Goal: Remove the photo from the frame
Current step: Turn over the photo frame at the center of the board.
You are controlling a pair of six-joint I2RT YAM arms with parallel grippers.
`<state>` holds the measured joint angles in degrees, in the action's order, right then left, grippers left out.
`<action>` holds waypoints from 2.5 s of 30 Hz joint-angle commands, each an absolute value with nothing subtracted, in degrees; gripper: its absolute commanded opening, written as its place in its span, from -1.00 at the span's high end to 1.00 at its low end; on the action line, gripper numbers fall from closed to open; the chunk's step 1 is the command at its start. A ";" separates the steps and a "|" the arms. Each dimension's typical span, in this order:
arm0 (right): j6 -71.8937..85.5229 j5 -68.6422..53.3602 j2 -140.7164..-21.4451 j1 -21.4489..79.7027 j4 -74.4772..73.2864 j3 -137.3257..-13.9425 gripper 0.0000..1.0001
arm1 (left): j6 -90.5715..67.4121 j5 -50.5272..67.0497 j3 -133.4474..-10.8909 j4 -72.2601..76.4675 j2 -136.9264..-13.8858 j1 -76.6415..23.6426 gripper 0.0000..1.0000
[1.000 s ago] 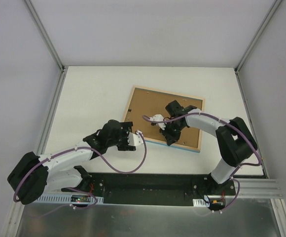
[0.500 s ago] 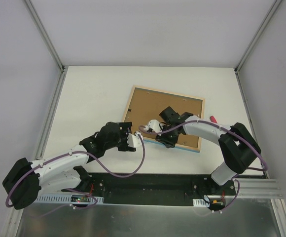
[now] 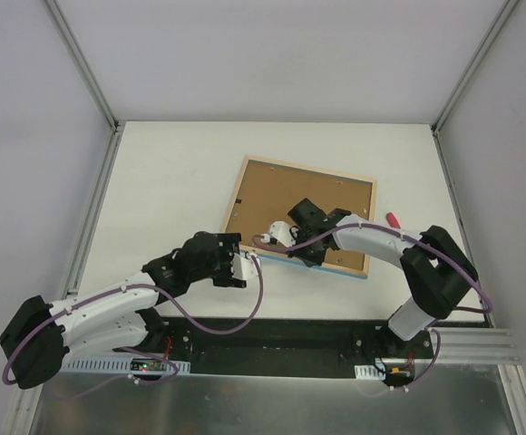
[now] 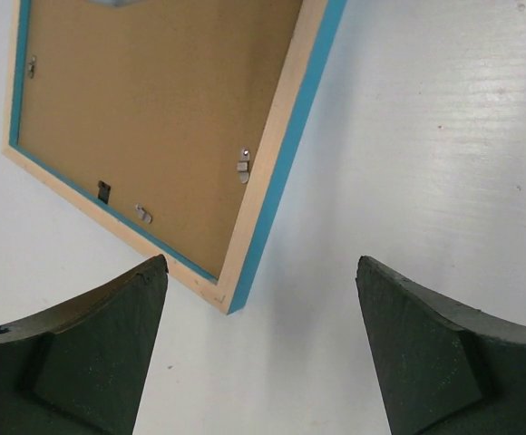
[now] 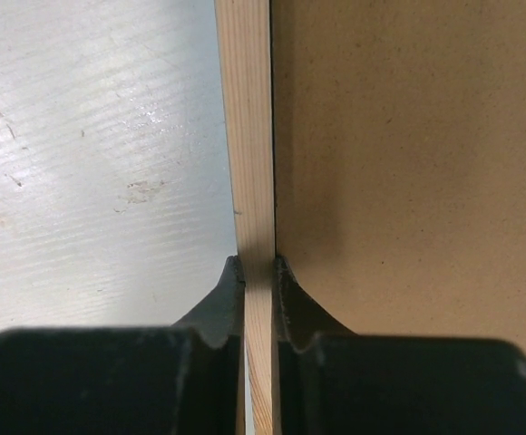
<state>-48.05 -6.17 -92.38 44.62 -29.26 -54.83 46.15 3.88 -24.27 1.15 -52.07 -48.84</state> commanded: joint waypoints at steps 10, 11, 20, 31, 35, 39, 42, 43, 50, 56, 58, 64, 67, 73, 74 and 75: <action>-48.34 -17.39 -92.90 39.82 -39.46 -62.40 1.00 | 53.61 -1.40 -24.00 14.94 -65.74 -53.17 -0.67; -48.60 -18.01 -92.55 39.55 -40.07 -63.01 0.99 | 53.70 -1.49 -23.91 15.64 -66.09 -53.35 -0.67; -50.10 -23.11 -90.79 38.67 -43.85 -65.21 1.00 | 55.46 -5.71 -23.55 22.93 -71.01 -54.84 -0.66; -51.15 -27.07 -88.77 37.71 -46.32 -65.92 1.00 | 59.50 -10.19 -23.47 32.60 -79.44 -55.63 -0.42; -51.68 -28.12 -88.42 37.44 -46.93 -65.92 1.00 | 60.64 -11.95 -23.47 35.59 -81.73 -55.81 -0.21; -52.03 -29.18 -87.98 37.00 -47.63 -66.00 1.00 | 60.82 -12.13 -23.55 36.39 -82.53 -56.16 -0.15; -52.47 -29.88 -87.72 36.74 -48.25 -66.27 1.00 | 60.73 -12.30 -23.47 36.74 -82.97 -56.51 -0.06; -52.64 -30.23 -87.63 36.65 -48.60 -66.36 1.00 | 60.73 -12.39 -23.47 36.83 -83.14 -56.69 0.01; -53.35 -30.76 -87.45 36.12 -49.66 -66.88 1.00 | 60.82 -13.62 -23.82 37.53 -84.29 -57.57 0.42; -53.17 -29.27 -87.45 35.42 -49.48 -67.58 1.00 | 60.82 -14.68 -23.99 37.44 -83.68 -58.53 0.69; -52.82 -28.13 -87.54 35.07 -49.48 -68.03 0.65 | 60.73 -15.20 -23.91 37.09 -83.06 -58.97 0.78; -53.17 -25.40 -85.08 34.45 -49.57 -68.47 -0.31 | 58.10 -14.86 -24.96 30.69 -79.02 -60.12 0.94; -54.05 -23.82 -82.63 34.10 -49.83 -68.73 -0.84 | 55.64 -13.71 -26.54 25.42 -76.21 -60.29 0.95; -56.42 -20.93 -76.65 32.78 -50.89 -69.35 -0.92 | 51.60 -11.52 -30.67 15.22 -71.81 -60.47 0.98; -56.95 -20.40 -75.68 32.70 -51.06 -69.26 -0.92 | 50.72 -10.90 -31.46 13.81 -71.20 -60.56 0.98; -57.48 -19.69 -74.63 32.70 -51.15 -69.17 -0.92 | 50.19 -10.46 -32.33 12.41 -70.93 -60.47 0.98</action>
<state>-54.46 -22.15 -79.70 33.28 -48.99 -66.89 58.96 -14.98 -28.12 20.40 -74.19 -60.05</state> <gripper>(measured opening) 0.960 0.266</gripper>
